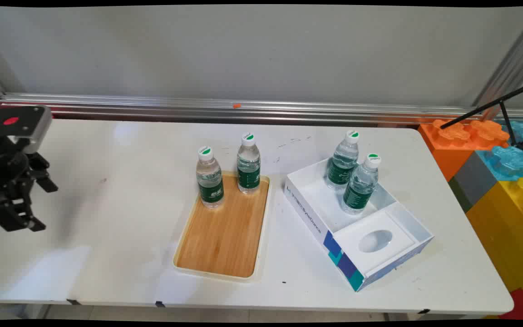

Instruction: Pick up the green bottle from the white box

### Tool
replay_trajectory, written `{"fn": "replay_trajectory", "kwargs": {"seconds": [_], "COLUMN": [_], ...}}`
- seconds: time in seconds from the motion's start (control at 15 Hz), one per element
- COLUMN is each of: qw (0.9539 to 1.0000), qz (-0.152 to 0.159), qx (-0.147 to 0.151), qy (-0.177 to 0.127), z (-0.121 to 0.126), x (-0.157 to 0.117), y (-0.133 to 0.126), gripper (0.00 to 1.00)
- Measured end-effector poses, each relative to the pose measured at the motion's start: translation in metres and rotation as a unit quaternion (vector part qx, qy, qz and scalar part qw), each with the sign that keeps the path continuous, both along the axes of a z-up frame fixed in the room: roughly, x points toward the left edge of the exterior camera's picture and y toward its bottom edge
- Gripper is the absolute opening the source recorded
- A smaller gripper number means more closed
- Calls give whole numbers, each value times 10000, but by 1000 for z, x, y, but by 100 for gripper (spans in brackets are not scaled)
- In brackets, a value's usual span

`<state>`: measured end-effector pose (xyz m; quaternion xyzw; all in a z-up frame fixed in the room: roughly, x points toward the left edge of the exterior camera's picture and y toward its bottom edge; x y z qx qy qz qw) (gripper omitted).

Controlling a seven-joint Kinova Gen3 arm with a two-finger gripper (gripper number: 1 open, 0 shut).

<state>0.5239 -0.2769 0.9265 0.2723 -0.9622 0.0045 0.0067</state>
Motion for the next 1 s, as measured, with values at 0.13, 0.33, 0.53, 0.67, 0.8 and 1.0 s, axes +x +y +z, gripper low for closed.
{"fn": "replay_trajectory", "kwargs": {"seconds": [0.13,0.33,0.53,0.67,0.8,1.0], "qw": [9999,9989,9964,9952,9937,9892], "qz": [130,397,707,763,808,810], "qx": [-88,-208,-330,-406,-504,-792], "qy": [25,126,321,456,594,929], "z": [0,4,12,16,21,33], "x": [-18,-54,-109,-137,-161,-203], "y": [-5,-15,-34,-46,-60,-93], "gripper": [100,100,100,100,100,100]}}
